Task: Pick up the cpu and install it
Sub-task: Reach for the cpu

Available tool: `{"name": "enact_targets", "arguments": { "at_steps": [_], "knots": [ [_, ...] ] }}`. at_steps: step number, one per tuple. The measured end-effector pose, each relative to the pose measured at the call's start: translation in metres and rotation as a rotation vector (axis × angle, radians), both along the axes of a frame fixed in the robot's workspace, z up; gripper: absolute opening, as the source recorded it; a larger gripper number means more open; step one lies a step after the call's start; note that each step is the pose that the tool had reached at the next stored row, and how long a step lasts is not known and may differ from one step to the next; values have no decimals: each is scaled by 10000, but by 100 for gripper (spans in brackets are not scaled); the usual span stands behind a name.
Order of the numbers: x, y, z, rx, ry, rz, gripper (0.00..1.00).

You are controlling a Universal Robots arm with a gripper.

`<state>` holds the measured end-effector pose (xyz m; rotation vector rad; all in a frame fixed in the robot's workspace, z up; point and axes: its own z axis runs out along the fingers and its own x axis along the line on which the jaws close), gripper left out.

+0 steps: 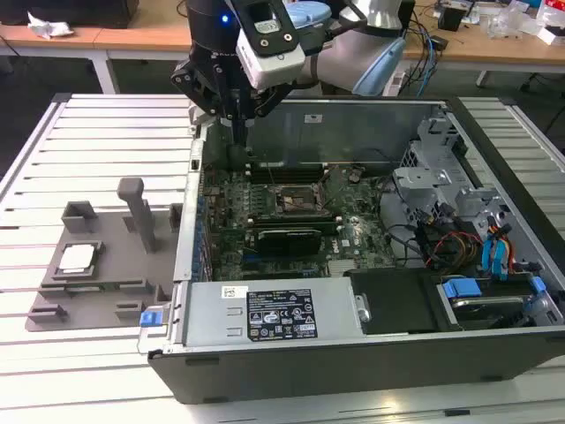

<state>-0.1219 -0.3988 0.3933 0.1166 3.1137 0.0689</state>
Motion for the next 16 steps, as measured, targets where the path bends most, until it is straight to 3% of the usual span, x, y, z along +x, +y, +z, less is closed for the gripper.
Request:
{"name": "enact_targets", "arguments": {
  "at_steps": [6, 8, 13, 16],
  "knots": [
    [-145, 0, 0, 0, 0, 1, 11],
    [-295, 0, 0, 0, -1, 1, 11],
    [-553, 0, -2, 1, 0, 0, 11],
    [-614, 0, -2, 0, 0, 1, 11]
  ]
}}
